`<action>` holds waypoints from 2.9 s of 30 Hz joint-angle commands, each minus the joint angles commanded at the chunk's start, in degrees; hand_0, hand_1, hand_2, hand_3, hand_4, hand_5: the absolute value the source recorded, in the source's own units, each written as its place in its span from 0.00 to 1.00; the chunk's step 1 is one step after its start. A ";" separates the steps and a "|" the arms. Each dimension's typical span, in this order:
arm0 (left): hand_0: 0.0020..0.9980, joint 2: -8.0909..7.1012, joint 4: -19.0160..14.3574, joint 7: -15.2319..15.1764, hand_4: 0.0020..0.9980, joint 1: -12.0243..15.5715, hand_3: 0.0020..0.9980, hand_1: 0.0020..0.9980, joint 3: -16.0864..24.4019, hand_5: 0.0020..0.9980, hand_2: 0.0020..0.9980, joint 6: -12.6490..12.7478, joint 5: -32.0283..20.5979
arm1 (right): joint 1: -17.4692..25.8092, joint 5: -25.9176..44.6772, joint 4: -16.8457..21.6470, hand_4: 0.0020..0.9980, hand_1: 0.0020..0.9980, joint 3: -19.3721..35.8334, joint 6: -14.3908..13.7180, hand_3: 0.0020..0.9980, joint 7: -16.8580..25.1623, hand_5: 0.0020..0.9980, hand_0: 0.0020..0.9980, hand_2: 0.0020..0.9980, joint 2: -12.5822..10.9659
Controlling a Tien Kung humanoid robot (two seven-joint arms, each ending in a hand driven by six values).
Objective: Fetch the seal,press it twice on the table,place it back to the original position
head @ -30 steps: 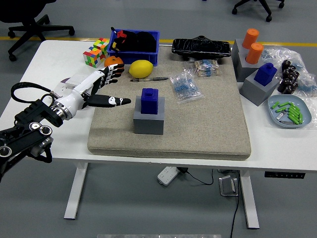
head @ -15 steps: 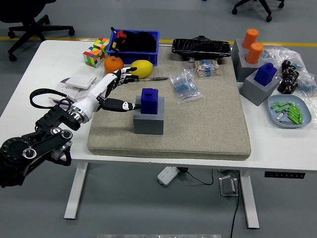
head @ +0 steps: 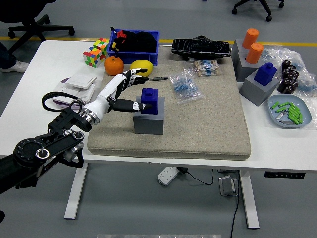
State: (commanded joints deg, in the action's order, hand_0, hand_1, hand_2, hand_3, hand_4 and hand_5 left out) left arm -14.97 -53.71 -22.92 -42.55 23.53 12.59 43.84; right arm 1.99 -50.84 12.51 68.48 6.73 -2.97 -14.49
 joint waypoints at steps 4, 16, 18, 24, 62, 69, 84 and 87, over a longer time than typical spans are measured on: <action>0.81 0.67 0.94 -0.18 0.94 -0.20 0.82 0.75 -0.53 0.00 0.70 -0.01 -0.65 | 0.07 0.10 -0.06 0.72 0.68 -0.23 0.00 0.62 -0.02 0.51 0.73 0.65 -0.02; 0.80 2.36 3.93 -0.13 0.91 -0.87 0.81 0.74 -1.72 0.00 0.69 -0.40 -2.59 | -0.03 0.32 -0.07 0.72 0.68 -0.49 -0.01 0.62 -0.02 0.51 0.74 0.65 -0.05; 0.79 2.40 4.05 -0.03 0.92 -0.84 0.81 0.73 -1.83 0.00 0.69 -0.54 -2.71 | -0.04 0.31 -0.07 0.72 0.69 -0.54 -0.02 0.62 -0.02 0.51 0.74 0.65 -0.07; 0.75 2.45 4.21 0.34 0.91 -0.77 0.80 0.71 -1.95 0.00 0.68 -1.06 -3.04 | -0.01 0.38 -0.11 0.72 0.68 -0.85 0.00 0.62 -0.04 0.51 0.74 0.65 -0.16; 0.64 3.25 4.71 -4.28 0.65 -0.70 0.58 0.48 -2.10 0.00 0.46 2.41 -5.27 | 0.02 0.77 -0.13 0.72 0.68 -1.78 -0.02 0.62 -0.09 0.51 0.74 0.65 -0.44; 0.64 2.89 3.57 -5.57 0.65 -0.21 0.58 0.47 -0.58 0.00 0.45 3.00 -5.48 | 0.18 0.59 -0.12 0.72 0.68 -1.24 -0.04 0.62 -0.06 0.51 0.74 0.65 -0.23; 0.63 -3.36 6.20 -7.02 0.65 1.53 0.58 0.47 4.80 0.00 0.45 4.20 -4.86 | 0.38 0.31 -0.11 0.72 0.68 -0.36 -0.05 0.62 -0.05 0.51 0.74 0.65 0.10; 0.63 -3.50 9.27 -7.48 0.65 2.14 0.58 0.47 3.75 0.00 0.45 4.36 -6.26 | 0.39 0.32 -0.11 0.72 0.68 -0.35 -0.07 0.62 -0.05 0.51 0.74 0.65 0.14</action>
State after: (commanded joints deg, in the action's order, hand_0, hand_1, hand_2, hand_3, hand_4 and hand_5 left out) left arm -18.47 -44.44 -30.40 -40.41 27.28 16.95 37.58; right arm 2.38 -50.52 12.40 68.13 6.65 -3.02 -14.34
